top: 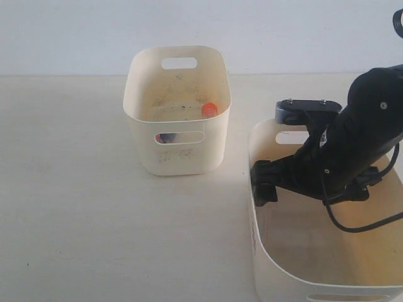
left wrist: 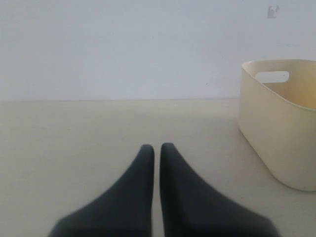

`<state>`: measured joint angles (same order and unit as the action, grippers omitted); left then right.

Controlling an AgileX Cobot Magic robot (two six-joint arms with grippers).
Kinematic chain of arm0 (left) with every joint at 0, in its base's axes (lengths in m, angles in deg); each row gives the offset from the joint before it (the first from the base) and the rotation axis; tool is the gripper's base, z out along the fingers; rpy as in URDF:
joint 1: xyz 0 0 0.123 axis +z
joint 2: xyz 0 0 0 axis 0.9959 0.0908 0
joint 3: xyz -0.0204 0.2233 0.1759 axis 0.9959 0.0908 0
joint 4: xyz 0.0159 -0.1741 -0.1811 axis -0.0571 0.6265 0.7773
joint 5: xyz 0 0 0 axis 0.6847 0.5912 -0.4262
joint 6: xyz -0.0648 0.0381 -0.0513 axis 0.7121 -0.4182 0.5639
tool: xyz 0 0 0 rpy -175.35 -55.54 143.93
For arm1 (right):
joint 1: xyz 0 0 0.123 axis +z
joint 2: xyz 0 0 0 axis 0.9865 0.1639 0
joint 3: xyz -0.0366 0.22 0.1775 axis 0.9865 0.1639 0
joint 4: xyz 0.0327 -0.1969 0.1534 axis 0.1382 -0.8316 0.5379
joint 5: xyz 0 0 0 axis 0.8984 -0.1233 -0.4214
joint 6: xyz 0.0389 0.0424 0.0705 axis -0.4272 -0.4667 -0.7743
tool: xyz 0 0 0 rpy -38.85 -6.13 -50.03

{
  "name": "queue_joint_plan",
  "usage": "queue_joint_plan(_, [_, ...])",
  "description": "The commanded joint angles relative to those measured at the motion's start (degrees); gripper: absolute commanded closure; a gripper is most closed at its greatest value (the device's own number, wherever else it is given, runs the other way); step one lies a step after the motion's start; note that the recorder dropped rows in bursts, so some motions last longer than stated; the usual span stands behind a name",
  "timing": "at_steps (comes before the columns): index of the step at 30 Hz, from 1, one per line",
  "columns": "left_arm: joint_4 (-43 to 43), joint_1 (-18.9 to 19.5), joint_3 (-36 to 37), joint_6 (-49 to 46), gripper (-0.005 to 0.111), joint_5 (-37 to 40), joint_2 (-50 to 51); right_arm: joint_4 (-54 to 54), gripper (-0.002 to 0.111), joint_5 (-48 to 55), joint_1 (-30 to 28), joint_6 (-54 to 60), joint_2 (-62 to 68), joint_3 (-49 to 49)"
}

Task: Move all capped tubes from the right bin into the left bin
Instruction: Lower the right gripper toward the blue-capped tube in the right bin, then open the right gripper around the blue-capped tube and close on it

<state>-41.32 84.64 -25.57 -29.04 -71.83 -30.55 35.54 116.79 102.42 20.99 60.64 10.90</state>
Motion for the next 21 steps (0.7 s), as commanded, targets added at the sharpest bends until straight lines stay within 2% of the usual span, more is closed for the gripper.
queue_joint_plan(1, [0.19,-0.41,-0.12,0.24,0.103,-0.38,0.23,1.04,0.003,-1.9,-0.19,-0.06,0.13,0.06])
queue_joint_plan(21, [0.19,-0.41,-0.12,0.24,0.103,-0.38,0.23,2.83,0.003,-3.25,-0.07,0.2,5.28,0.06])
